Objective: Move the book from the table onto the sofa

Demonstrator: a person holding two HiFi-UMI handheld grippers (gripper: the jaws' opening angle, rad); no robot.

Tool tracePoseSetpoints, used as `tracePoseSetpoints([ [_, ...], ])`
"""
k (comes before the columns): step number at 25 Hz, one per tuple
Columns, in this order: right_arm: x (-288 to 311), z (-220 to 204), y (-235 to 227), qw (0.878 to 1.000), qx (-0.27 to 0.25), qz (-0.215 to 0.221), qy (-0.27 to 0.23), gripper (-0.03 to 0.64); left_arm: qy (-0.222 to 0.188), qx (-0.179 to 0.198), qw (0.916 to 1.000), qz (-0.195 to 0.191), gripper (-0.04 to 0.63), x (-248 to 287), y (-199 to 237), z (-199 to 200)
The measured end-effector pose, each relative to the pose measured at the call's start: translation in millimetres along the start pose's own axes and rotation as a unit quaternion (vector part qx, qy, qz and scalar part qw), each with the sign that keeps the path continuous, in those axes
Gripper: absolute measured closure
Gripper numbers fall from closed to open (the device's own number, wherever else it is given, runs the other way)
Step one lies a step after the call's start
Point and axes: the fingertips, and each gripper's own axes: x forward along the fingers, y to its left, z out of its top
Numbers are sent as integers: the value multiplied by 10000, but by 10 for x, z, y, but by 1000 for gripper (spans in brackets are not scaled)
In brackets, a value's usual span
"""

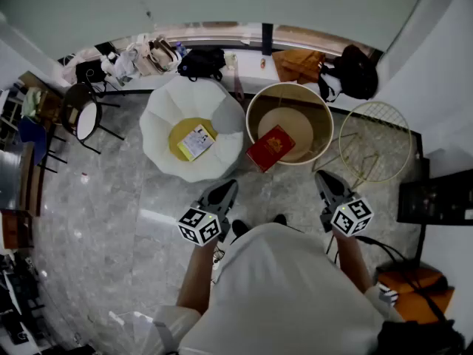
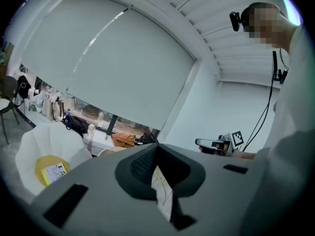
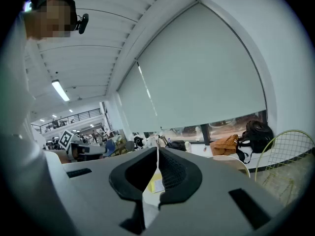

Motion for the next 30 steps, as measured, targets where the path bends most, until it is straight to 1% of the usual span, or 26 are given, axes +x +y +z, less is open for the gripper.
tracePoseSetpoints([
  [14,-71,-86,-32,9999,29,119,39,577,64,-10,10000,40,594,3,-129,-130],
  [17,-99,-97,-29,9996,84,249,76,575,83,9,9999,75,594,22,-179,-150],
  [20,-109,-86,-55,9991,33,377,174,575,115,-5,9999,126,594,89,-228,-153],
  [25,-183,-150,-155,9982,-14,513,313,575,113,-114,9997,167,594,195,-340,-237],
  [30,-275,-171,-359,9974,49,599,410,575,-30,-264,9995,145,594,337,-480,-301],
])
